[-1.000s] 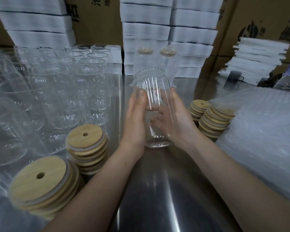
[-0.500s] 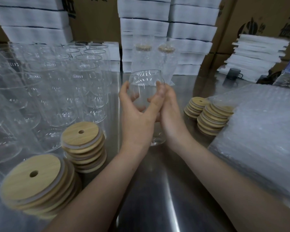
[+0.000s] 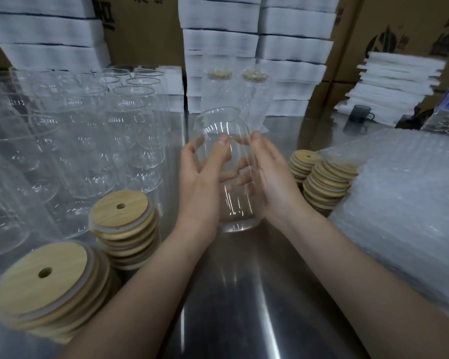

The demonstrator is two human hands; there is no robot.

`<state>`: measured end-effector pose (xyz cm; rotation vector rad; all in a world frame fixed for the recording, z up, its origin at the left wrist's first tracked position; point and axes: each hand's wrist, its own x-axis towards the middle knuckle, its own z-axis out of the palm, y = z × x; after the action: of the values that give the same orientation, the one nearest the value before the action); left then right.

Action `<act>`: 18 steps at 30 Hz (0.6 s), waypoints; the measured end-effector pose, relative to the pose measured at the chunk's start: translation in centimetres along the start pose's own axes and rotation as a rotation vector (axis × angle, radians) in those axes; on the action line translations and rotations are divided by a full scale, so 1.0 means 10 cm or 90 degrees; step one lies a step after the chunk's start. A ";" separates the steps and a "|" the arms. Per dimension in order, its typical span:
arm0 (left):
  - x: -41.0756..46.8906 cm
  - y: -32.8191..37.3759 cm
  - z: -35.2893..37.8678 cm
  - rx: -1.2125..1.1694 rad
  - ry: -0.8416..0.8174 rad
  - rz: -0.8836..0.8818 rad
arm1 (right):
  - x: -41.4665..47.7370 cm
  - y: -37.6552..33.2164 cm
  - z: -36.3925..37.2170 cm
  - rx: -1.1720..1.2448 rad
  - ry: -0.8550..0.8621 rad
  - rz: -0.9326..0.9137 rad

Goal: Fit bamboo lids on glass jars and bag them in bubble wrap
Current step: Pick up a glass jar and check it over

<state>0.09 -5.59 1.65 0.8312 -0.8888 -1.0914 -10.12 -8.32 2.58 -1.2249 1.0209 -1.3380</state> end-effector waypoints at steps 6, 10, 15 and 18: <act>0.05 -0.03 -0.03 -0.027 -0.039 -0.056 | 0.02 0.00 -0.02 0.071 -0.134 0.129; 0.09 -0.04 -0.05 0.031 -0.046 0.022 | 0.01 0.01 -0.01 0.177 -0.222 0.219; 0.07 -0.02 -0.04 0.100 0.053 0.147 | 0.00 -0.02 0.02 0.116 -0.176 0.176; 0.03 -0.04 0.05 0.096 0.043 0.122 | -0.04 -0.02 0.09 -0.019 -0.059 0.057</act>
<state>-0.42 -6.05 1.58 0.8829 -0.9815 -0.8324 -9.24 -7.83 2.84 -1.2370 1.0209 -1.1912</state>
